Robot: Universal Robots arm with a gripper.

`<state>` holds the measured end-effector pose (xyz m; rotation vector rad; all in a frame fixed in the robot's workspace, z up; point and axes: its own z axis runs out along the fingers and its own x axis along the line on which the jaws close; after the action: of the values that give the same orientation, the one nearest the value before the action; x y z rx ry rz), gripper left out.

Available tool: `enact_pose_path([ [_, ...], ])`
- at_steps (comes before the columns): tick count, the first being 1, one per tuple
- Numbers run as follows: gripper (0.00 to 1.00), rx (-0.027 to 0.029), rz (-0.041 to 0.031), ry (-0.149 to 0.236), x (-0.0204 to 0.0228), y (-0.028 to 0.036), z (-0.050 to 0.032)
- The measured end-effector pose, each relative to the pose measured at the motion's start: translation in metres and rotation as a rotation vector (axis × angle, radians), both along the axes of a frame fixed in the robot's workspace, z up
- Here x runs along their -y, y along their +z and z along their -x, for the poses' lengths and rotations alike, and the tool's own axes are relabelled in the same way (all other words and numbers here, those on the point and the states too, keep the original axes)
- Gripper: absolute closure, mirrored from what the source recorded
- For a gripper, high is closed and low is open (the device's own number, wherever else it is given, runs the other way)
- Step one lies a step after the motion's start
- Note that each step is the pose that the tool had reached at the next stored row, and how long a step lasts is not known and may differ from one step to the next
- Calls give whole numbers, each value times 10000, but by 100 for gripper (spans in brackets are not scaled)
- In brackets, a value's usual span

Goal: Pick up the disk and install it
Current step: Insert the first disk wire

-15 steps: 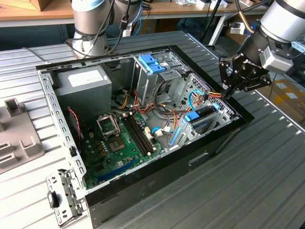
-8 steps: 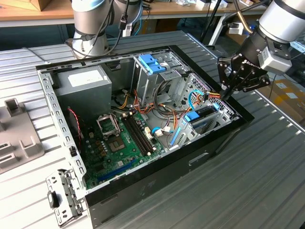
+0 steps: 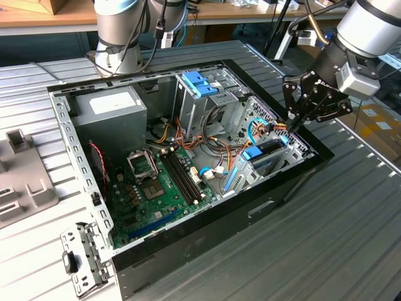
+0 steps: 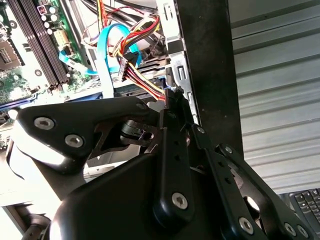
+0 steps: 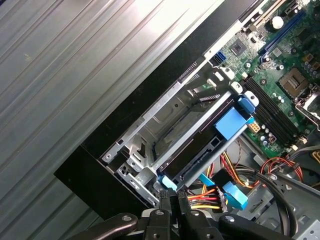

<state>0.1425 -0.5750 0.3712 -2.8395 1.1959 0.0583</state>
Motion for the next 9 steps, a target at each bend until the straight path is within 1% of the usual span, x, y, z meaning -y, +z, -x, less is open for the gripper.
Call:
enact_pose_path([
  [2,83,0,0,-1,0,0,34],
  [8,83,0,1,0,0,-1,80],
  [9,83,0,0,-1,0,-2,104],
])
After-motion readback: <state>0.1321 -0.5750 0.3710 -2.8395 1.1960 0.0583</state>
